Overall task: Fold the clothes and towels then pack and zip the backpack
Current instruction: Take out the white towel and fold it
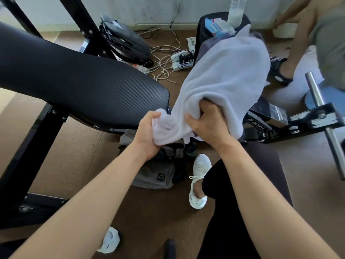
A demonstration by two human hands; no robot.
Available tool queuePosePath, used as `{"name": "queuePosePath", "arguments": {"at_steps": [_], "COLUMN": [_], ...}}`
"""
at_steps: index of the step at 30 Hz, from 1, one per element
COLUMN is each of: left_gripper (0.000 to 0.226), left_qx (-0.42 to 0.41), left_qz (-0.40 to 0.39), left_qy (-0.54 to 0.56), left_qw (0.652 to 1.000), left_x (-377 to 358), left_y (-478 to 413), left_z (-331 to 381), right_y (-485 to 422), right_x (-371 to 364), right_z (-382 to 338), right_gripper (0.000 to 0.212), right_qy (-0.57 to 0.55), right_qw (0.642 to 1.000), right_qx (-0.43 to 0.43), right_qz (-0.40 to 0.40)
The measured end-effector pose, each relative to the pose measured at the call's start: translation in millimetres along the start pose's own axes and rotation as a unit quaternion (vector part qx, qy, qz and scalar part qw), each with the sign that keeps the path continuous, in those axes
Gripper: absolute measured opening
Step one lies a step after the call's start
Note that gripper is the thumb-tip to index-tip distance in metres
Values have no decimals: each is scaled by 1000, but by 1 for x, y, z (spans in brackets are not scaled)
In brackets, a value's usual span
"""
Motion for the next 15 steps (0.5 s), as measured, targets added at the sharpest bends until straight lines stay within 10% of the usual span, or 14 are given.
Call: {"name": "queuePosePath", "arguments": {"at_steps": [15], "left_gripper": [37], "left_qx": [-89], "left_qz": [203], "left_qy": [-27], "left_qw": [975], "left_x": [66], "left_y": [13], "left_z": [5], "right_y": [-42], "right_x": [-25], "right_z": [39], "right_gripper": [40], "right_qy": [109], "right_qw": [984], "right_qx": [-72], "right_qz": [-118]}}
Point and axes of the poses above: each hand's wrist, its own y-axis away from the middle knuckle, its own x-axis out of the back of the hand, z = x × y, the point moved 1 cm from there along -y, towards the middle knuckle, and after that the axes turned 6 degrees about -z, right-handed, at the moved point
